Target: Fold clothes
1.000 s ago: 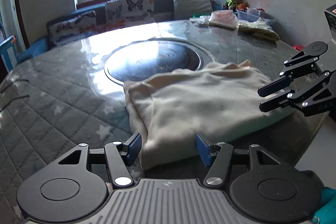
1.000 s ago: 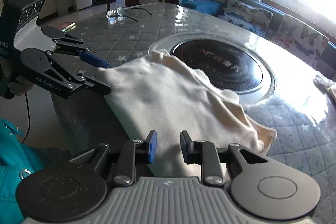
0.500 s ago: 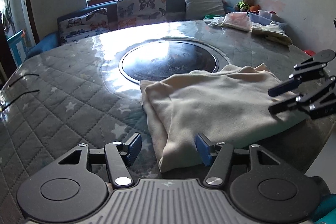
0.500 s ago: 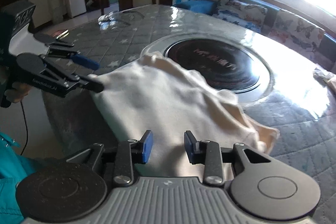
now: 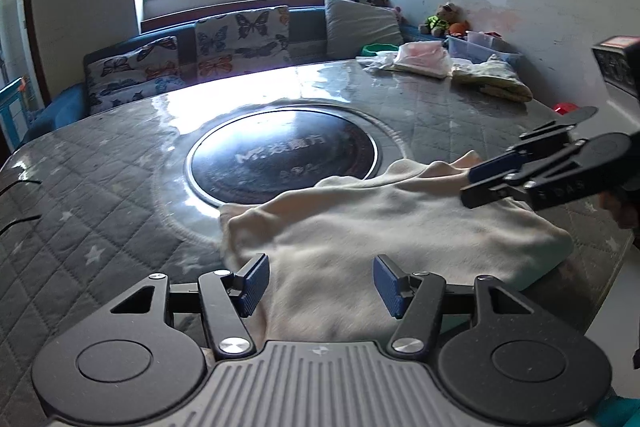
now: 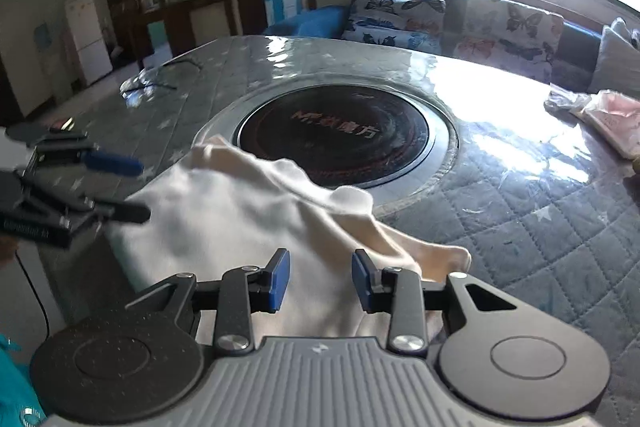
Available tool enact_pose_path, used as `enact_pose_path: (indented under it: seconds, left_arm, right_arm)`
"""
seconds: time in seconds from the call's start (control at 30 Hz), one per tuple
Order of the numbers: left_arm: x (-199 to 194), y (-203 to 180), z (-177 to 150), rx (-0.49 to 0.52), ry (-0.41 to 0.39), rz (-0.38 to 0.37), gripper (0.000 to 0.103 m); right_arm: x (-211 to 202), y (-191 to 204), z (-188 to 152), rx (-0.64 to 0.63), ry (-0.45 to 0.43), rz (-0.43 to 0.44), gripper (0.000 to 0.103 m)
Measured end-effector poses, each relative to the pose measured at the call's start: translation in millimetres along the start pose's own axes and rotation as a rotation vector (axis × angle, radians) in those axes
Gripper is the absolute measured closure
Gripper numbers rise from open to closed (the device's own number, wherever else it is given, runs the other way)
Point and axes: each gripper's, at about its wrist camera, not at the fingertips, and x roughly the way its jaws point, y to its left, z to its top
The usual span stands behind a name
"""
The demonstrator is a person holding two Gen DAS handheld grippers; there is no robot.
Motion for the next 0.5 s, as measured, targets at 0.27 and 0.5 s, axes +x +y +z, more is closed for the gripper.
enact_pose_path:
  seconds: [0.27, 0.5]
  left_arm:
    - [14.7, -0.8, -4.6, 0.002, 0.045, -0.008, 0.041]
    - [18.3, -0.5, -5.0, 0.0, 0.053, -0.011, 0.039]
  right_arm:
    - [6.9, -6.7, 3.7, 0.032, -0.014, -0.007, 0.069]
    - [28.9, -3.8, 11.8, 0.034, 0.0, 0.025, 0.069]
